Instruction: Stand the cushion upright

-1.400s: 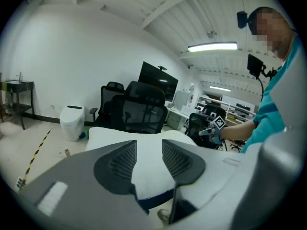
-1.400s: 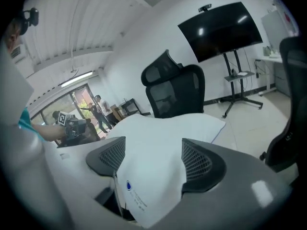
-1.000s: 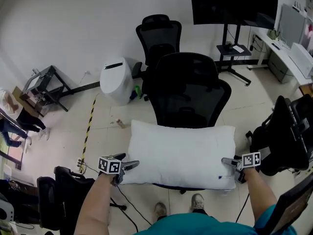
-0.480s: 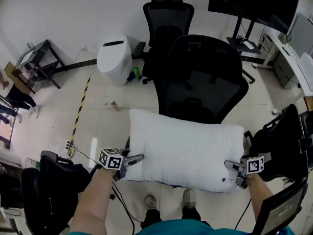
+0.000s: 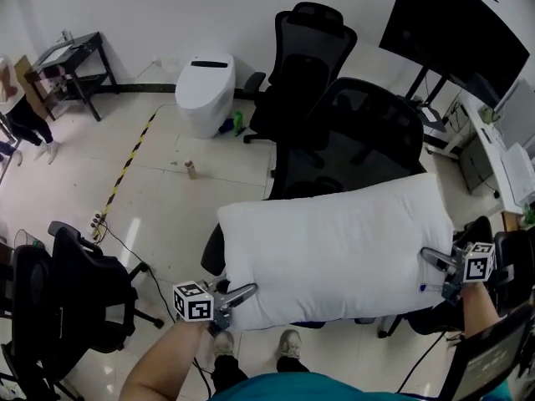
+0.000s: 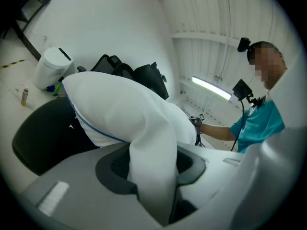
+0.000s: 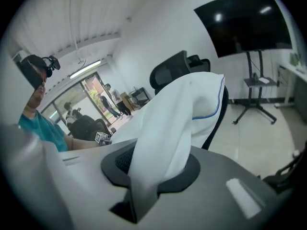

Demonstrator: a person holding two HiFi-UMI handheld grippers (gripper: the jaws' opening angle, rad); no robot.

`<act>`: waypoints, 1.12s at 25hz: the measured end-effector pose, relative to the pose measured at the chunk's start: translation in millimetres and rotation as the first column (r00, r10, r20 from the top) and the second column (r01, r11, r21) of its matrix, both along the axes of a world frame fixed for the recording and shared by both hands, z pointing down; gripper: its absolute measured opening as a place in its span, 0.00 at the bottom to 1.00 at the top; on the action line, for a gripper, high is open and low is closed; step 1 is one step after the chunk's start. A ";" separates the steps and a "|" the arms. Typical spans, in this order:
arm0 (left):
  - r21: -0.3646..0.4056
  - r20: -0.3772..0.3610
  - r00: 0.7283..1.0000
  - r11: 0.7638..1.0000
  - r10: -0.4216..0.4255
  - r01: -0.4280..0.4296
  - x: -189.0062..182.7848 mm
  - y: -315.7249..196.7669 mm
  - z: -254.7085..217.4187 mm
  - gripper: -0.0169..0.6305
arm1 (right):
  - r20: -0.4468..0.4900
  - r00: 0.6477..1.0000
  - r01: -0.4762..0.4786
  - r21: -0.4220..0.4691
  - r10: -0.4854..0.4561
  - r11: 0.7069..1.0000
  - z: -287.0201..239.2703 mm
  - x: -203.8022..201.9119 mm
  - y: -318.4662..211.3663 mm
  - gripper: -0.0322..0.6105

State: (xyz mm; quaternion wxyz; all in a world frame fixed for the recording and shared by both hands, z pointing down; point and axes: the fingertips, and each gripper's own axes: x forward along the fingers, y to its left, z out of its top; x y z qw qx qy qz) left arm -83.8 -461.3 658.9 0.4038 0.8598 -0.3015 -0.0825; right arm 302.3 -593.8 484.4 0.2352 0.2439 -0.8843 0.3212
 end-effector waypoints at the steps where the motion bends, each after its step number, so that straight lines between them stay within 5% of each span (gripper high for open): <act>1: 0.006 -0.031 0.999 1.000 -0.025 0.025 7.9 3.1 1.0 0.29 | -0.032 0.999 0.034 0.025 -0.033 0.999 -19.7 -5.3 -6.1 0.18; 6: 0.018 -0.162 0.977 0.989 -0.142 0.147 38.3 8.0 12.0 0.29 | -0.188 0.968 0.187 0.103 -0.166 0.977 -85.4 -39.8 -29.0 0.18; 15: 0.041 -0.266 0.916 0.946 -0.299 0.321 77.9 -11.6 41.7 0.31 | -0.384 0.880 0.377 0.204 -0.281 0.903 -122.3 -102.2 -76.4 0.18; 28: 0.039 -0.339 0.866 0.915 -0.366 0.402 134.2 -22.7 49.1 0.31 | -0.475 0.790 0.548 0.260 -0.389 0.795 -135.2 -128.0 -120.0 0.19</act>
